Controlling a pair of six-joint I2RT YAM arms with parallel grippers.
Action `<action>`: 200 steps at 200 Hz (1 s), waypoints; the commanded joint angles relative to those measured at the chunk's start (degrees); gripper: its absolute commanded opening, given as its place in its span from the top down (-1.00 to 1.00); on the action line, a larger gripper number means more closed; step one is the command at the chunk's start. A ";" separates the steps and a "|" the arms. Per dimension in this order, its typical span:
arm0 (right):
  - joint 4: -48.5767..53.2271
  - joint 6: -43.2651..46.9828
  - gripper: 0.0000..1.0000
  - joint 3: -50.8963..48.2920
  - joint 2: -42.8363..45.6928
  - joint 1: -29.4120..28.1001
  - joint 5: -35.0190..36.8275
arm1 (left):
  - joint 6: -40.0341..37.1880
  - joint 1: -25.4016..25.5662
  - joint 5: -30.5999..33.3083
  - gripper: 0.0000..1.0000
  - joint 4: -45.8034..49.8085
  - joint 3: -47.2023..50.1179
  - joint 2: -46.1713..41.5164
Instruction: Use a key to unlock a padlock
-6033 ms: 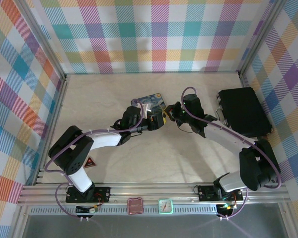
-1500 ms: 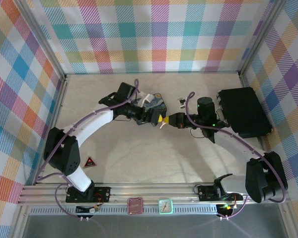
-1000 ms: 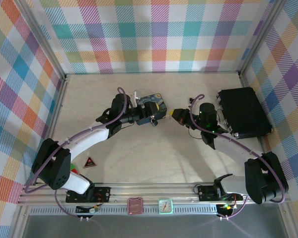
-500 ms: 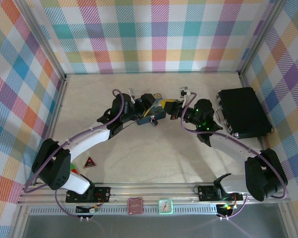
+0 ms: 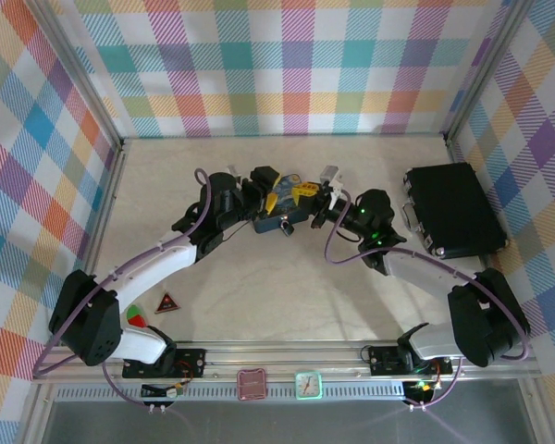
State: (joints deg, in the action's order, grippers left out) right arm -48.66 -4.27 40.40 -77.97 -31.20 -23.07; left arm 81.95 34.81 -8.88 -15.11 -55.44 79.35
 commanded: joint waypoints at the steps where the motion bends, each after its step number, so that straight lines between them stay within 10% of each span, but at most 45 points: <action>1: -5.92 4.62 1.00 -0.13 -1.88 -1.17 2.32 | 7.33 0.41 -0.76 -0.37 -1.11 -1.43 -0.09; 76: -9.34 4.01 1.00 -0.54 -5.06 -2.02 3.94 | 10.02 0.28 -1.93 -0.07 -7.00 -1.40 4.21; 146: -8.08 3.92 1.00 -2.04 -3.70 -2.02 2.33 | 7.79 0.17 -0.25 0.95 -5.00 -1.60 4.29; 181: -6.62 1.71 1.00 -2.34 -1.32 -2.02 1.63 | 2.91 -0.50 1.90 1.00 -1.68 -2.27 3.12; 200: -0.68 -4.37 0.40 -1.40 2.08 -1.46 4.64 | -4.23 -1.26 2.97 1.00 -0.30 -2.98 2.92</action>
State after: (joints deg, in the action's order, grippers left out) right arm -52.60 -2.39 38.46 -81.03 -32.71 -19.73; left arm 86.39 34.59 -8.62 -18.74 -56.38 83.81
